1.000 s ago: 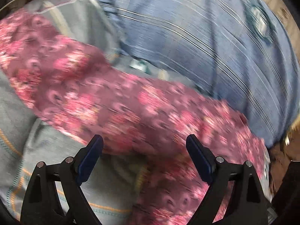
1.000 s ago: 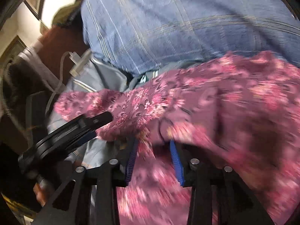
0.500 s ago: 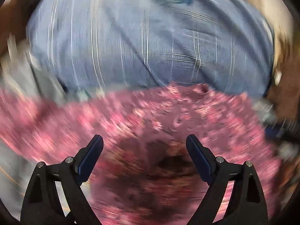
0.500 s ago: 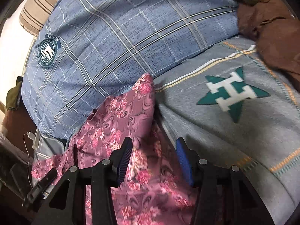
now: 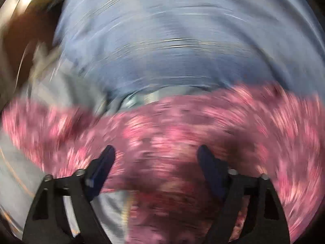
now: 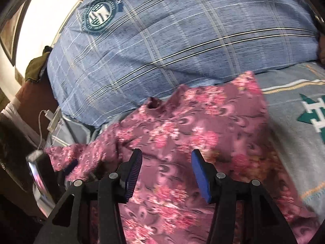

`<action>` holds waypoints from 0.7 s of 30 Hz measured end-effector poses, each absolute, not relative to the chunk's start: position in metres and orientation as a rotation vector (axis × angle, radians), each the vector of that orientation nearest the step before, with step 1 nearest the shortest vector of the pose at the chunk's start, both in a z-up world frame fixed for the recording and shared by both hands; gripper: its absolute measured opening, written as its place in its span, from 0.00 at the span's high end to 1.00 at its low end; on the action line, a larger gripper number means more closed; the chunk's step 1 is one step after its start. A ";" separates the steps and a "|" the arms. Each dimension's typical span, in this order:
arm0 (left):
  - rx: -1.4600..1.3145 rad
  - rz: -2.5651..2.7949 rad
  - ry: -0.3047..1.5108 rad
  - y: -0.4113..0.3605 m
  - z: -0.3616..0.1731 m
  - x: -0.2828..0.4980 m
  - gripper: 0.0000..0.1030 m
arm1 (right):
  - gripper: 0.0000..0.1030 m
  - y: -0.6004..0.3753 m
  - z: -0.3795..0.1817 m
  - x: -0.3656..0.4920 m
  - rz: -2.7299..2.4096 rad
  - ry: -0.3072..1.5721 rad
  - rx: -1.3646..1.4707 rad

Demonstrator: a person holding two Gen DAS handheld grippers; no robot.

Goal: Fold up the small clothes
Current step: 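Carry the sleeve cuff across the shirt body with the right gripper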

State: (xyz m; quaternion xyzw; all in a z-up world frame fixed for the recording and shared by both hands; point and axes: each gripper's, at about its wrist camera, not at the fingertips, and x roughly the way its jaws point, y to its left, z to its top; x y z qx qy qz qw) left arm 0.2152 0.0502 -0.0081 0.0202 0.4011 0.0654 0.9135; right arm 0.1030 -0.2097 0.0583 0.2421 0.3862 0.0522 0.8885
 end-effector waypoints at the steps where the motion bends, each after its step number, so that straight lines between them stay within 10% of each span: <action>1: -0.030 0.165 0.833 0.069 -0.005 0.217 0.24 | 0.48 -0.215 0.059 0.099 0.098 0.800 0.500; 19: -0.054 0.196 0.819 0.122 0.012 0.208 0.24 | 0.42 -0.104 0.012 0.168 0.390 0.993 0.588; 20: -0.075 0.212 0.818 0.132 0.012 0.208 0.24 | 0.51 -0.097 0.008 0.172 0.396 1.002 0.577; 21: -0.100 0.234 0.816 0.142 0.013 0.207 0.24 | 0.83 -0.089 0.007 0.174 0.416 1.005 0.554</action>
